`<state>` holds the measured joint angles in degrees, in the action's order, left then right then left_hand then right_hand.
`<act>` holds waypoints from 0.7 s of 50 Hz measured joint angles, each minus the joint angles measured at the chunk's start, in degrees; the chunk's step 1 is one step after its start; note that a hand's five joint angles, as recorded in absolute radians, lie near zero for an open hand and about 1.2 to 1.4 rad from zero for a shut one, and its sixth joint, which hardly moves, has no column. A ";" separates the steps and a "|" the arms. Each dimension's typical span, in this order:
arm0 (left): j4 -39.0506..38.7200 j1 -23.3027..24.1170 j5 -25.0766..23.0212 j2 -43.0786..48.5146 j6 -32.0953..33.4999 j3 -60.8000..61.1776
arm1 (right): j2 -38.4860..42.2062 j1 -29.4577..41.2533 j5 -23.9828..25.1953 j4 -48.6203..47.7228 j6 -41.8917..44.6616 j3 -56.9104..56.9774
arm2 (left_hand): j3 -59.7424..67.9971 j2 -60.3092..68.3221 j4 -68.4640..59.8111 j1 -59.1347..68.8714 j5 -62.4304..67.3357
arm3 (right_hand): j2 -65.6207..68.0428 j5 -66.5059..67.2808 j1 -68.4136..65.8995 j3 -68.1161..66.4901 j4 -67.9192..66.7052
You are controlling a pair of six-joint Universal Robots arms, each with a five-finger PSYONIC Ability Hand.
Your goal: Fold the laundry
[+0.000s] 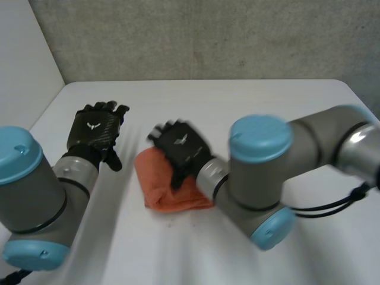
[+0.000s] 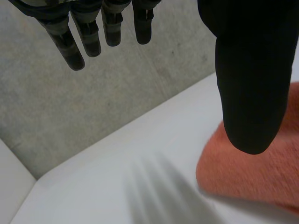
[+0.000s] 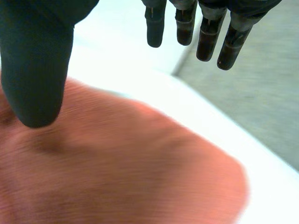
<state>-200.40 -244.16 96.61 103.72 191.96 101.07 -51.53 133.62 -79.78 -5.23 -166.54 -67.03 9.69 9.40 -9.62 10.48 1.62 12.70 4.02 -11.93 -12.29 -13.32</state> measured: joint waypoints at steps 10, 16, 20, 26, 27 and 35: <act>1.53 4.56 -1.18 7.07 -6.07 -8.34 | -6.53 -6.99 0.39 0.02 -13.00 -4.29 | 0.00 0.00 0.00 0.00 -0.01 | -0.04 0.00 0.00 0.00 0.00; 5.37 6.46 -3.33 10.85 -10.12 -10.77 | -2.71 -8.42 2.44 2.20 -14.87 -2.70 | 0.00 0.00 0.00 0.00 0.00 | -0.04 0.00 0.00 0.00 0.00; 10.31 6.73 -4.31 13.67 -12.35 -11.49 | 2.43 -8.81 3.08 6.04 -15.03 0.46 | 0.00 0.00 0.00 0.00 -0.01 | -0.04 0.00 0.00 0.00 0.00; 14.94 5.83 -4.26 15.23 -13.27 -10.60 | 7.21 -9.21 3.07 10.13 -14.69 3.91 | 0.00 0.00 0.00 0.00 0.00 | -0.04 0.00 0.00 0.00 0.00; 15.22 5.66 -4.23 15.25 -13.26 -10.41 | 8.28 -9.43 3.02 11.35 -14.51 4.91 | 0.00 0.00 0.00 0.00 0.00 | -0.04 0.00 0.00 0.00 0.00; 15.98 4.02 -4.32 11.57 -12.71 -8.81 | 3.34 -10.83 3.04 12.86 -14.32 5.62 | 0.00 0.00 0.00 0.00 0.00 | 0.00 -0.09 0.00 0.00 0.00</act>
<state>-184.42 -240.14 92.29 115.28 179.25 92.26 -48.18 122.80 -76.74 7.63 -180.86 -61.41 9.69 9.40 -9.62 10.48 1.62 12.69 3.93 -11.93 -12.29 -13.32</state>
